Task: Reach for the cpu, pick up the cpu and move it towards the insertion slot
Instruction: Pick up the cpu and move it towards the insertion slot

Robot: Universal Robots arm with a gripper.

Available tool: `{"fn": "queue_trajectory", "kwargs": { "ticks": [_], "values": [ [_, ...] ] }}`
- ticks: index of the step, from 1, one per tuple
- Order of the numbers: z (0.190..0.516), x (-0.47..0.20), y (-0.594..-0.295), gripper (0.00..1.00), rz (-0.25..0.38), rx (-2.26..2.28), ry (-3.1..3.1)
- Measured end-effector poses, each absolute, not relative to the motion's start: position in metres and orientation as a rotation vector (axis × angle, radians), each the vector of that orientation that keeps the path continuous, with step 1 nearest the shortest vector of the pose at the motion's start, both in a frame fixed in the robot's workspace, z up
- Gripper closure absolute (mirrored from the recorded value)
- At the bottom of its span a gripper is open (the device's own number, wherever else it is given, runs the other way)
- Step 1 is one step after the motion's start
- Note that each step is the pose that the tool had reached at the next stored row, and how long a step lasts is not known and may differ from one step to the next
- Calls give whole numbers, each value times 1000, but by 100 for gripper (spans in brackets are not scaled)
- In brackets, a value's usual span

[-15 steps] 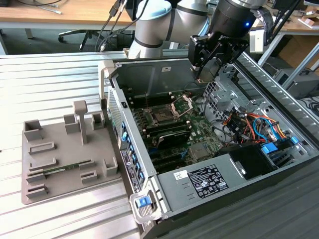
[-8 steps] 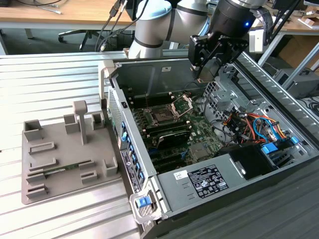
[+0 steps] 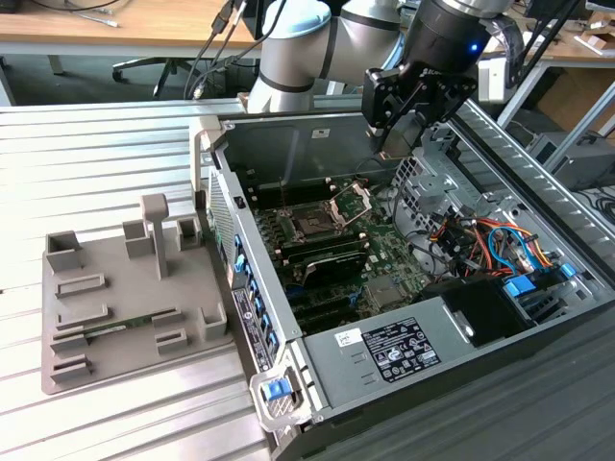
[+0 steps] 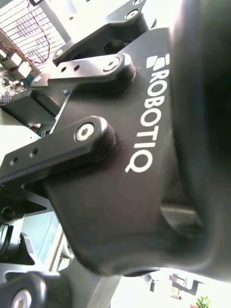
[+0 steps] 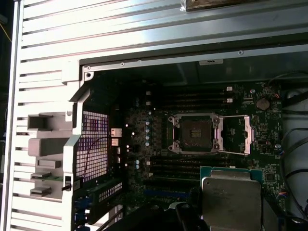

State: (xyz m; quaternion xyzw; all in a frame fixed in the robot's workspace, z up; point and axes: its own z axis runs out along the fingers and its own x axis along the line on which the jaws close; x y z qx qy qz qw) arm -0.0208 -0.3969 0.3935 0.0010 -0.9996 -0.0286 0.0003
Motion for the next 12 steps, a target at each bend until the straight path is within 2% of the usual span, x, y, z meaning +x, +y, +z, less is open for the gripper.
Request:
{"fn": "queue_trajectory", "kwargs": {
  "ticks": [12],
  "values": [
    [391, -20, -392, 45, -90, 3, -3140]
  ]
}}
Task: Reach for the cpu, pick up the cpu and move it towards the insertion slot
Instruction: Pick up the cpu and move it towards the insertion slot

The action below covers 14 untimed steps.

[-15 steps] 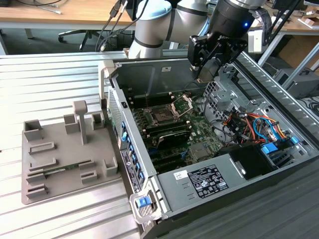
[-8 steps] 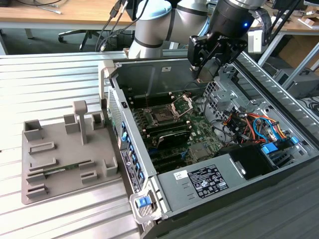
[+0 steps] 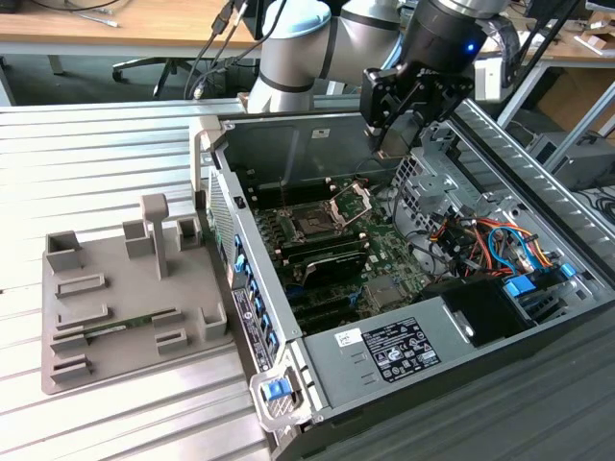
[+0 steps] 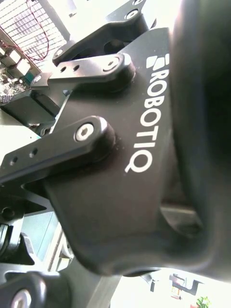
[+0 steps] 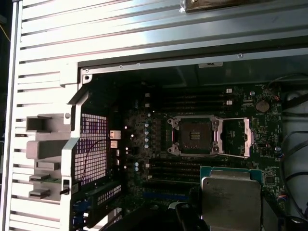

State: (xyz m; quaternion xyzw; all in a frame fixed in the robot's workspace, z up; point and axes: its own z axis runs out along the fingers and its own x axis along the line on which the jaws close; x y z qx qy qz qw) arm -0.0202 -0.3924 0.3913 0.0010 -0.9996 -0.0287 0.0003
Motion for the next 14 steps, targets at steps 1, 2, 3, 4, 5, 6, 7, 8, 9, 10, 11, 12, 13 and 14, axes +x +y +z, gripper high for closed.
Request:
{"fn": "queue_trajectory", "kwargs": {
  "ticks": [1, 2, 3, 4, 5, 6, 7, 8, 9, 10, 11, 12, 13, 14],
  "values": [
    [391, -20, -392, 45, -90, 3, -3140],
    [391, -20, -392, 45, -90, 3, -3140],
    [391, -20, -392, 45, -90, 3, -3140],
    [388, -20, -389, 45, -90, 3, -3140],
    [385, -20, -387, 45, -90, 3, -3140],
    [385, -20, -387, 45, -90, 3, -3140],
    [385, -20, -387, 45, -90, 3, -3140],
    [385, -20, -387, 45, -90, 3, -3140],
    [385, -20, -387, 45, -90, 3, -3140],
    [384, -20, -387, 45, -90, 3, -3140],
    [384, -20, -387, 45, -90, 3, -3140],
    [384, -20, -387, 45, -90, 3, -3140],
    [384, -20, -387, 45, -90, 3, -3140],
    [383, -20, -386, 45, -90, 3, -3140]
  ]
}}
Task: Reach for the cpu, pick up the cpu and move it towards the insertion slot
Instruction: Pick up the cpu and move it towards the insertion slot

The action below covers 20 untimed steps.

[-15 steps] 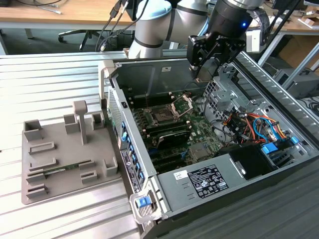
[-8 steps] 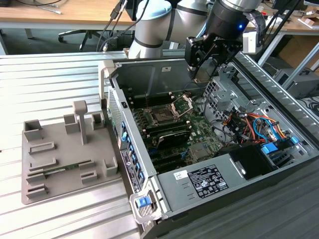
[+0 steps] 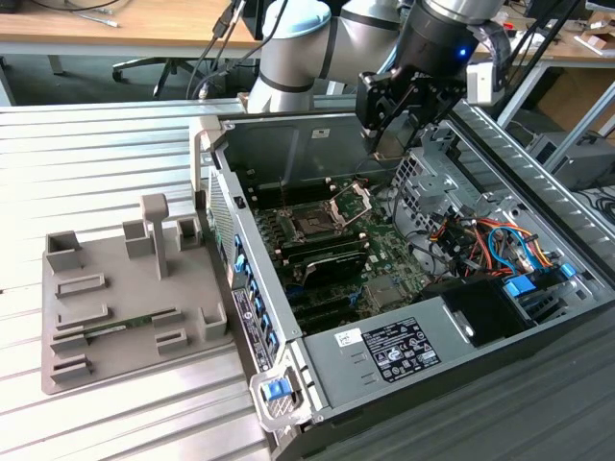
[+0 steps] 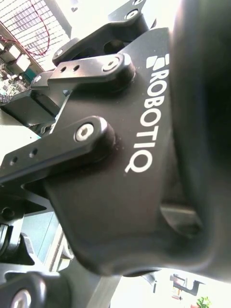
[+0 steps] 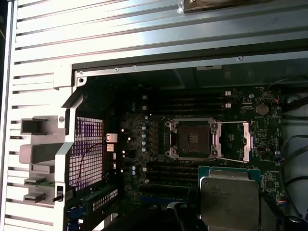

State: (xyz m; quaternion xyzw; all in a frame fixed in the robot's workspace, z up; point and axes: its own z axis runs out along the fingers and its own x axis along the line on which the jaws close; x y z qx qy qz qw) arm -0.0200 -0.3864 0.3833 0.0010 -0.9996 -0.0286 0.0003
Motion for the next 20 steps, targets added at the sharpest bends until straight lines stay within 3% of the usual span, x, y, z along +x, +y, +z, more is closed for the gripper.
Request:
{"fn": "queue_trajectory", "kwargs": {
  "ticks": [20],
  "values": [
    [378, -20, -385, 45, -90, 6, -3140]
  ]
}}
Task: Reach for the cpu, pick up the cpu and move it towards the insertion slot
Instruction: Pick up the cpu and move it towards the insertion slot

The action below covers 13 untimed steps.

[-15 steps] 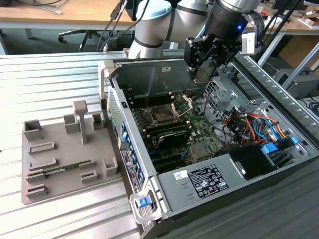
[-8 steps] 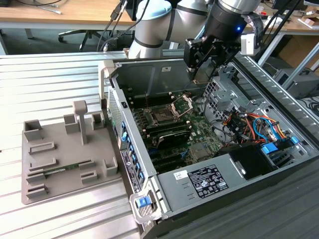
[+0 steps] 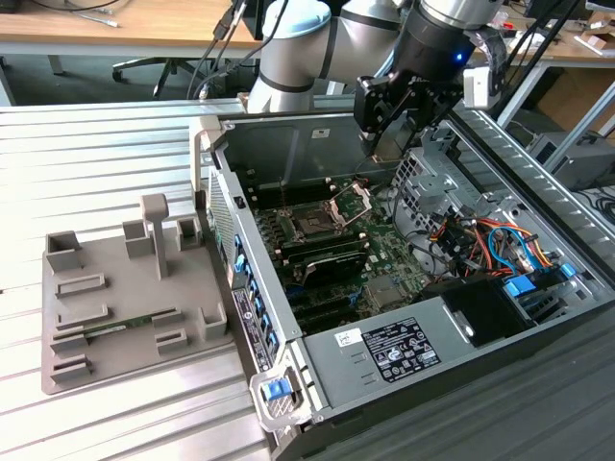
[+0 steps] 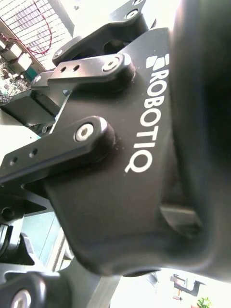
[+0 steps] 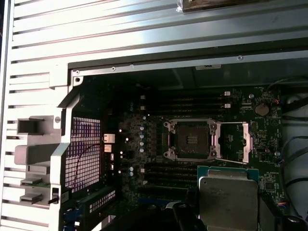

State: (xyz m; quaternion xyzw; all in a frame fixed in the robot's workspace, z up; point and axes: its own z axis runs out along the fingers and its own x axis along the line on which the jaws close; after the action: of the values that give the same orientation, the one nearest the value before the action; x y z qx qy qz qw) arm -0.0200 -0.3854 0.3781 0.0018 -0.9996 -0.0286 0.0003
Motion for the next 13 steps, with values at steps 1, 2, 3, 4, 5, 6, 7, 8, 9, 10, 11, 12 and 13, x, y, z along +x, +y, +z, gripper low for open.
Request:
{"fn": "queue_trajectory", "kwargs": {
  "ticks": [1, 2, 3, 4, 5, 6, 7, 8, 9, 10, 11, 12, 13],
  "values": [
    [378, -20, -385, 45, -90, 6, -3140],
    [378, -20, -385, 45, -90, 6, -3140],
    [377, -20, -385, 45, -90, 6, -3140],
    [376, -20, -385, 45, -90, 6, -3140],
    [376, -20, -385, 45, -90, 6, -3140],
    [376, -20, -385, 45, -90, 6, -3140],
    [375, -20, -385, 45, -90, 6, -3140],
    [375, -20, -385, 45, -90, 6, -3140],
    [375, -20, -385, 45, -90, 6, -3140],
    [375, -20, -385, 45, -90, 6, -3140],
    [375, -20, -385, 45, -90, 6, -3140],
    [375, -20, -385, 45, -90, 6, -3140],
    [375, -20, -385, 45, -90, 6, -3140]
  ]
}}
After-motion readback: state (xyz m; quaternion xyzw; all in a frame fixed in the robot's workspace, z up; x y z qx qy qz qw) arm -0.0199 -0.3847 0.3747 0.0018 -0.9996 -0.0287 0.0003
